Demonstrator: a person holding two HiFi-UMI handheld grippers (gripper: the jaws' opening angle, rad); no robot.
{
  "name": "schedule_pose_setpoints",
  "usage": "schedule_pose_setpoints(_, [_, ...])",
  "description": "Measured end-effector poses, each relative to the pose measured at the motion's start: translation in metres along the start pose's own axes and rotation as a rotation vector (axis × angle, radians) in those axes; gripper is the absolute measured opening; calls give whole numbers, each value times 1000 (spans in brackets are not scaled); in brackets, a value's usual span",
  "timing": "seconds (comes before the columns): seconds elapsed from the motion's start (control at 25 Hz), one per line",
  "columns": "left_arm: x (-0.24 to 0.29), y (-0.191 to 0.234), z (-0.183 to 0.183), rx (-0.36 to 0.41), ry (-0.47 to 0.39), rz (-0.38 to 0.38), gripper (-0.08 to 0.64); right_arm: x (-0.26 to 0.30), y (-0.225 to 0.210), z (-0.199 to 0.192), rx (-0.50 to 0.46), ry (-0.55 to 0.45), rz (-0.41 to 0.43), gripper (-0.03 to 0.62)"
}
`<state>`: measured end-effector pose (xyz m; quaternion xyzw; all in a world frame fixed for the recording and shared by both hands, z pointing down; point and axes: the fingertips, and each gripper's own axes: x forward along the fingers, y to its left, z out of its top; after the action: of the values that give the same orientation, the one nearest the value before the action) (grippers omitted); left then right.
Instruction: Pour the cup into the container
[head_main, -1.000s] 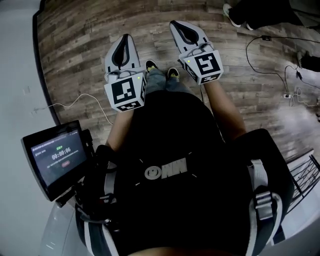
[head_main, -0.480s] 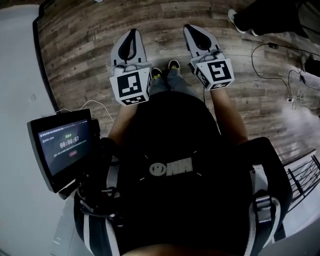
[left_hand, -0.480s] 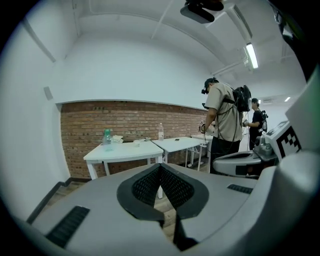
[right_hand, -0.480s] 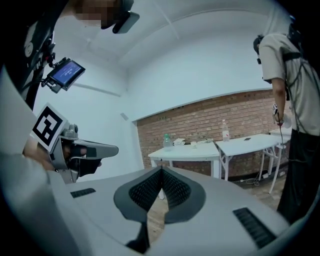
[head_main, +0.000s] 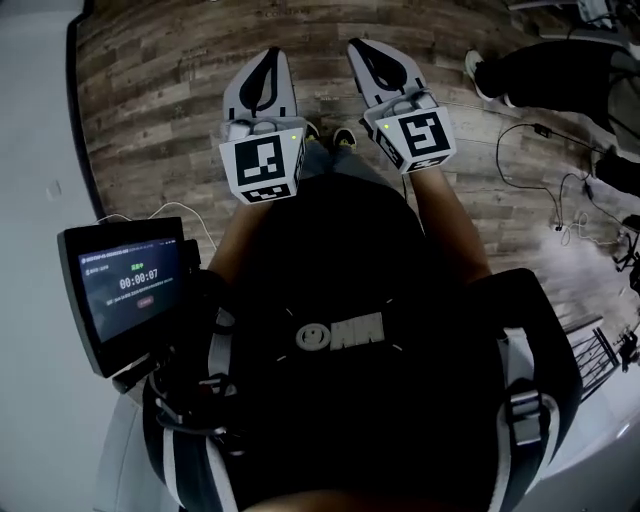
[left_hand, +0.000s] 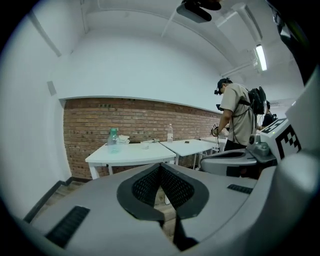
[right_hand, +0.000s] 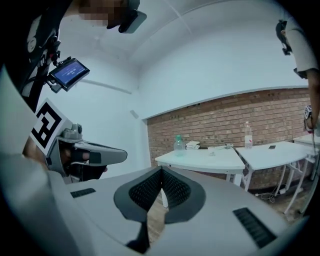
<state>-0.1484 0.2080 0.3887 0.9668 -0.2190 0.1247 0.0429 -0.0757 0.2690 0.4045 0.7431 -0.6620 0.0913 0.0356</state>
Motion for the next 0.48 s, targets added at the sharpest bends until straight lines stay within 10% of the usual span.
schedule_pose_setpoints(0.48, [114,22,24,31,29,-6,-6,62,-102,4,20,-3,-66,5])
